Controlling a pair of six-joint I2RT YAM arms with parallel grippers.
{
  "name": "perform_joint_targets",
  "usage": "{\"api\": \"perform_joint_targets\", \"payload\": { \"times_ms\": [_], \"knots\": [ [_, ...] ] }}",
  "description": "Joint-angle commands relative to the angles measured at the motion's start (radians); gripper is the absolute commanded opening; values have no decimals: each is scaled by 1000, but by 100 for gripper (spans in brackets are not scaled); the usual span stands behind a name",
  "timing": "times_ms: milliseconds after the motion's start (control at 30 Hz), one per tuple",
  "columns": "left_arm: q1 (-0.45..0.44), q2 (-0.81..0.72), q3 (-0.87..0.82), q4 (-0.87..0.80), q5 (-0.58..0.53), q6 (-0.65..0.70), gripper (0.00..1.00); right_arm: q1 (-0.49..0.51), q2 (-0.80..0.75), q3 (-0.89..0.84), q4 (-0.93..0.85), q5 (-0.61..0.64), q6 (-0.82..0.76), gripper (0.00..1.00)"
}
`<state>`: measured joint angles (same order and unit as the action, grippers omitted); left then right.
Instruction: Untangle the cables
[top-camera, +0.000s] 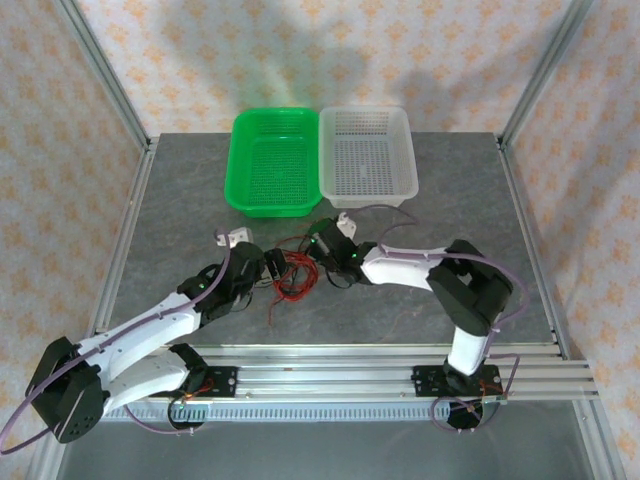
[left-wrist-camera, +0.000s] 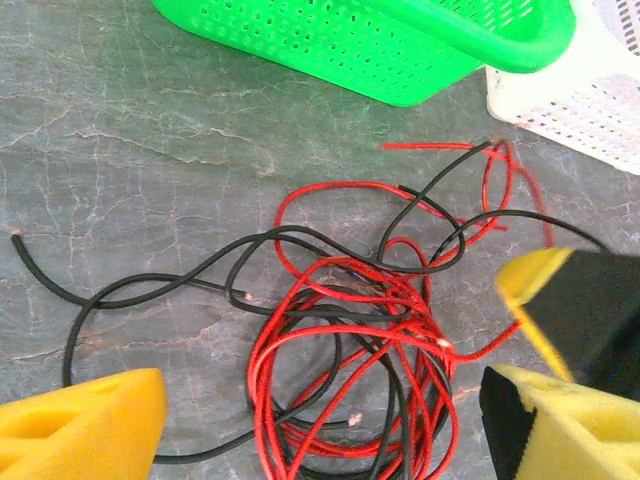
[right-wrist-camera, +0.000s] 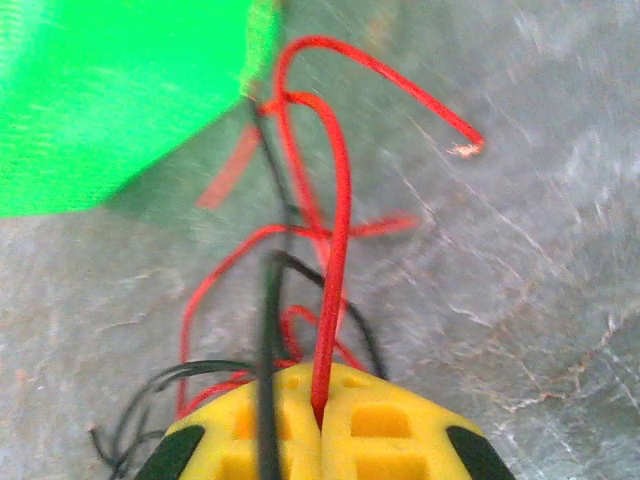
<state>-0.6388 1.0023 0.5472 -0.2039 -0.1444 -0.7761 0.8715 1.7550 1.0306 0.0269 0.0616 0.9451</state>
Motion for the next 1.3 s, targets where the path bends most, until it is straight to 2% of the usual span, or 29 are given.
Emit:
{"api": "perform_joint_targets", "payload": {
  "times_ms": [0,300,600,767,967,1267],
  "knots": [
    [3,-25,-19,27,-1,15,83,21,-139,76,-89,122,-164,0],
    [-5,-66,-36,117,61,84,81,21,-293,235,-224,67,-332,0],
    [-89,-29,9,168,39,157,80,21,-322,421,-341,34,-501,0],
    [-106,2,35,199,41,184,80,17,-333,501,-409,38,-609,0],
    [-111,34,49,204,24,221,79,-15,-362,589,-434,19,-631,0],
    [-112,11,-7,209,21,195,79,-52,-333,854,-504,52,-690,0]
  ]
}}
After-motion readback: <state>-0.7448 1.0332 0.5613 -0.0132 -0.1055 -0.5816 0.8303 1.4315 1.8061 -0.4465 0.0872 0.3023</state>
